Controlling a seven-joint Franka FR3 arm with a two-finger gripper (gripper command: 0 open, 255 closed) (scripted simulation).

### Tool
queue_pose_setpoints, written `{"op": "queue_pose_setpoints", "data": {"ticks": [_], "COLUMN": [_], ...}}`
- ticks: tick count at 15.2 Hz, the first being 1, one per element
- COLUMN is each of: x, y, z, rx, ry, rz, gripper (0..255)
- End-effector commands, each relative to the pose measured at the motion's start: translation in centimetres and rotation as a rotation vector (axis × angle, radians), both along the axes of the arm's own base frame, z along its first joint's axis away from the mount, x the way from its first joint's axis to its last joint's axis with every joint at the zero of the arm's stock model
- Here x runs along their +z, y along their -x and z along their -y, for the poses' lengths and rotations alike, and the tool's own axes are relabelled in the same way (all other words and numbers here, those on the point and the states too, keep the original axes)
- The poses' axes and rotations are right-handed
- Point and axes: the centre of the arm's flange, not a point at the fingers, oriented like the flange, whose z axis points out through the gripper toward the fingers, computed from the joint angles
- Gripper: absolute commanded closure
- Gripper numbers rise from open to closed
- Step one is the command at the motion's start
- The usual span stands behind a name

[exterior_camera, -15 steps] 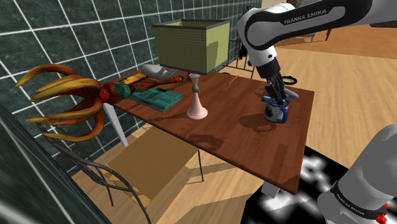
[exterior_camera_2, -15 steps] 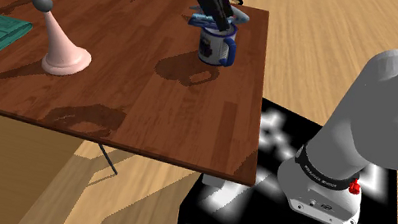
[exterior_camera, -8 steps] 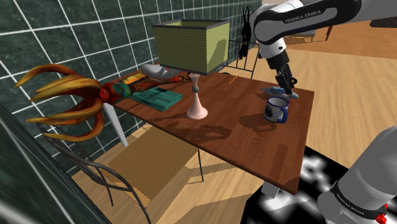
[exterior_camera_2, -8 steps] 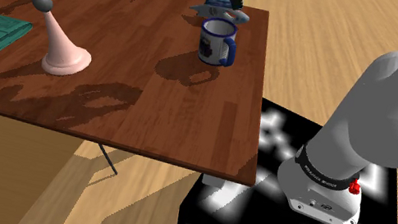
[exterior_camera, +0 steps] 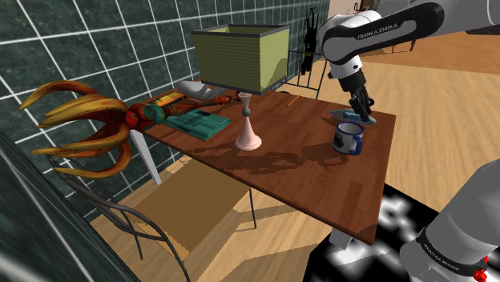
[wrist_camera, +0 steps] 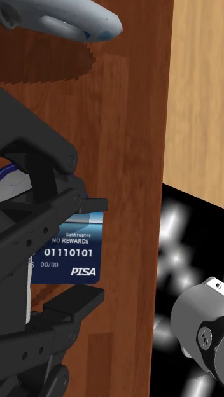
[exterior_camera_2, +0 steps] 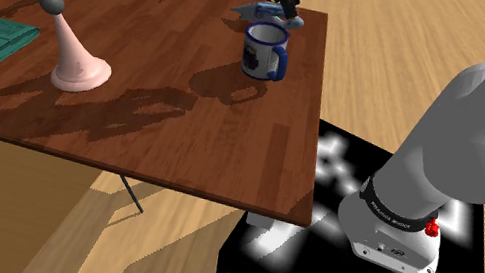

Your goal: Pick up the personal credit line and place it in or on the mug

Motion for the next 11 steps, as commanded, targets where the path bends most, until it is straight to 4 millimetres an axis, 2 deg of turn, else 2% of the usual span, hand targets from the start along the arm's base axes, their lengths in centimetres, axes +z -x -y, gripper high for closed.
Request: {"op": "queue_pose_setpoints", "data": {"ticks": [1, 9, 11], "x": [-1.1, -5.3, -5.6], "y": [0.1, 0.1, 0.1], "z": [0.1, 0.1, 0.1], "rx": [0.000, 0.000, 0.000], "ry": [0.000, 0.000, 0.000], "rz": [0.000, 0.000, 0.000], "gripper": [255, 255, 255]}}
